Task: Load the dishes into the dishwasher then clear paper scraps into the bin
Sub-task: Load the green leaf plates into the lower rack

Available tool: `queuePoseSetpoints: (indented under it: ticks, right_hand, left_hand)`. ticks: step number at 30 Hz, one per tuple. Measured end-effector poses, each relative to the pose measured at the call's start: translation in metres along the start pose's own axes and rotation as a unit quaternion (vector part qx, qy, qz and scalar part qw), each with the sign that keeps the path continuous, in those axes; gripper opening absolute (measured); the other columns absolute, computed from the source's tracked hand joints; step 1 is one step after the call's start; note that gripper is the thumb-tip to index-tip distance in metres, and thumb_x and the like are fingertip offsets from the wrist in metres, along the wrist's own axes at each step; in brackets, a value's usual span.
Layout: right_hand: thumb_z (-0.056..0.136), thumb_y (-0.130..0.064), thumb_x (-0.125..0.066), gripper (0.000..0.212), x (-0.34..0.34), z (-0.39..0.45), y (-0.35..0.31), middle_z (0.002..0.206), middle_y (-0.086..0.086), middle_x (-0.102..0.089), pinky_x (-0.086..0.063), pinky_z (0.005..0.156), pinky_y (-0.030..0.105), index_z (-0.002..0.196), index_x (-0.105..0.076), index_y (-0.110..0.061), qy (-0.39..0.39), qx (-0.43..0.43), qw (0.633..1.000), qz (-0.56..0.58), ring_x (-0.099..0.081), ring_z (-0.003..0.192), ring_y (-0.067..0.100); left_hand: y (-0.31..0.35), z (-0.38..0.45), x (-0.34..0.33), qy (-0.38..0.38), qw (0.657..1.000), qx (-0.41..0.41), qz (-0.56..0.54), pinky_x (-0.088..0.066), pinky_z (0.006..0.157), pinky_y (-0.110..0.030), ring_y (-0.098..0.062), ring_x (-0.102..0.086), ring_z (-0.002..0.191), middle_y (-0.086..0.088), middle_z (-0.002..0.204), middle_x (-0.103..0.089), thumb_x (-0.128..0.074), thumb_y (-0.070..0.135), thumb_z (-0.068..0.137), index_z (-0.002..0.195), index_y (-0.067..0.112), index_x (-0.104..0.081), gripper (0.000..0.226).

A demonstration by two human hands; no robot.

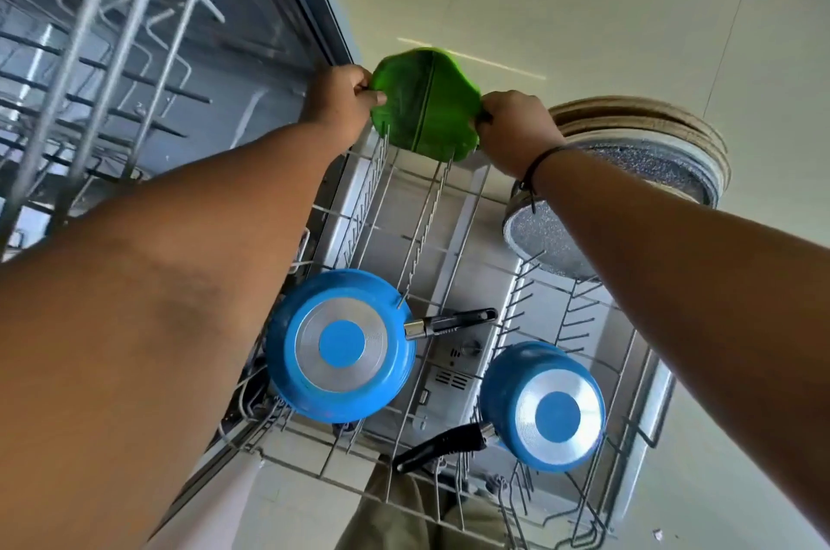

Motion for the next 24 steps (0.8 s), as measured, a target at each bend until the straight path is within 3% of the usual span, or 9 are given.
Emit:
queuePoseSetpoints:
  ticks: [2,4,7,9,12,15,18,22,24]
  right_hand:
    - [0.087,-0.007,-0.043,0.024,-0.010,-0.003,0.002,0.095,0.016,-0.065,-0.041,0.068,0.029,0.096,-0.066,-0.007,-0.005,-0.024,0.997,0.073,-0.055,0.084,0.029]
    - [0.085,-0.007,-0.043,0.036,-0.017,-0.004,0.007,0.105,0.014,-0.067,-0.050,0.080,0.032,0.112,-0.065,-0.009,0.001,-0.051,0.985,0.163,-0.060,0.096,0.028]
    - [0.086,-0.011,-0.051,0.063,-0.024,-0.013,0.015,0.140,0.008,-0.051,-0.046,0.102,0.037,0.146,-0.035,-0.016,-0.018,-0.097,0.965,0.244,-0.053,0.123,0.024]
    - [0.086,-0.015,-0.059,0.072,-0.023,-0.027,0.021,0.145,0.011,-0.045,-0.043,0.105,0.039,0.150,-0.024,-0.016,-0.008,-0.123,0.957,0.264,-0.047,0.130,0.024]
    - [0.087,-0.018,-0.063,0.072,-0.011,-0.066,0.028,0.139,0.009,-0.050,-0.045,0.097,0.030,0.148,-0.025,-0.016,0.038,-0.171,0.940,0.294,-0.052,0.120,0.019]
    - [0.088,-0.016,-0.059,0.059,0.002,-0.120,0.020,0.133,0.010,-0.054,-0.046,0.090,0.031,0.140,-0.032,-0.019,0.018,-0.172,0.950,0.260,-0.056,0.113,0.024]
    - [0.088,-0.023,-0.057,0.053,0.029,-0.177,0.004,0.127,0.014,-0.056,-0.047,0.094,0.042,0.134,-0.032,-0.022,-0.022,-0.157,0.971,0.181,-0.055,0.112,0.033]
    - [0.087,-0.039,-0.059,0.076,0.100,-0.248,-0.034,0.152,0.015,-0.027,-0.027,0.114,0.044,0.146,-0.019,-0.014,-0.044,-0.111,0.992,0.039,-0.021,0.143,0.033]
    - [0.087,-0.046,-0.057,0.085,0.142,-0.276,-0.062,0.159,0.014,-0.011,-0.016,0.119,0.043,0.150,-0.012,-0.011,-0.021,-0.066,0.997,-0.020,-0.005,0.147,0.030]
  left_hand:
    - [-0.008,-0.003,-0.002,-0.001,0.999,0.020,-0.030,-0.037,0.068,-0.018,-0.013,-0.055,0.082,-0.001,0.088,-0.062,-0.063,0.019,0.091,0.107,0.007,-0.066,0.020]
    - [-0.013,-0.005,-0.004,0.005,0.998,0.038,-0.041,-0.037,0.072,-0.016,-0.013,-0.056,0.090,0.001,0.096,-0.062,-0.061,0.022,0.092,0.115,0.009,-0.065,0.027]
    - [-0.017,-0.010,-0.008,-0.001,0.998,0.059,-0.039,-0.042,0.083,-0.021,-0.017,-0.060,0.105,0.000,0.113,-0.065,-0.061,0.028,0.091,0.126,0.016,-0.058,0.037]
    - [-0.016,-0.020,-0.011,-0.008,0.997,0.074,-0.024,-0.044,0.089,-0.028,-0.022,-0.057,0.116,-0.003,0.130,-0.059,-0.062,0.034,0.090,0.140,0.022,-0.043,0.055]
    - [-0.014,-0.064,-0.018,-0.027,0.992,0.120,0.009,-0.035,0.108,-0.039,-0.031,-0.035,0.136,-0.011,0.154,-0.030,-0.063,0.037,0.089,0.152,0.018,-0.009,0.085]
    - [0.005,-0.128,-0.022,-0.099,0.986,0.117,0.070,-0.014,0.118,-0.045,-0.032,-0.007,0.147,-0.014,0.160,0.001,-0.060,0.044,0.089,0.152,0.015,0.008,0.097]
    - [0.057,-0.202,-0.001,-0.154,0.975,0.077,0.144,-0.012,0.117,-0.045,-0.036,-0.001,0.146,-0.015,0.159,0.011,-0.054,0.053,0.090,0.152,0.016,0.011,0.097]
    - [0.156,-0.297,0.073,-0.138,0.962,-0.075,0.224,-0.011,0.118,-0.044,-0.034,-0.002,0.147,-0.011,0.160,0.006,-0.045,0.057,0.092,0.152,0.021,0.008,0.088]
    - [0.191,-0.333,0.118,-0.105,0.953,-0.121,0.257,-0.005,0.118,-0.042,-0.031,0.002,0.147,-0.009,0.160,0.007,-0.042,0.056,0.093,0.152,0.022,0.011,0.085]
Point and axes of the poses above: each hand's wrist, its own z-axis towards the middle knuckle, its own x-axis out of the back of the hand, y = z × x, the point moved 7 cm from there along z, towards the middle knuckle
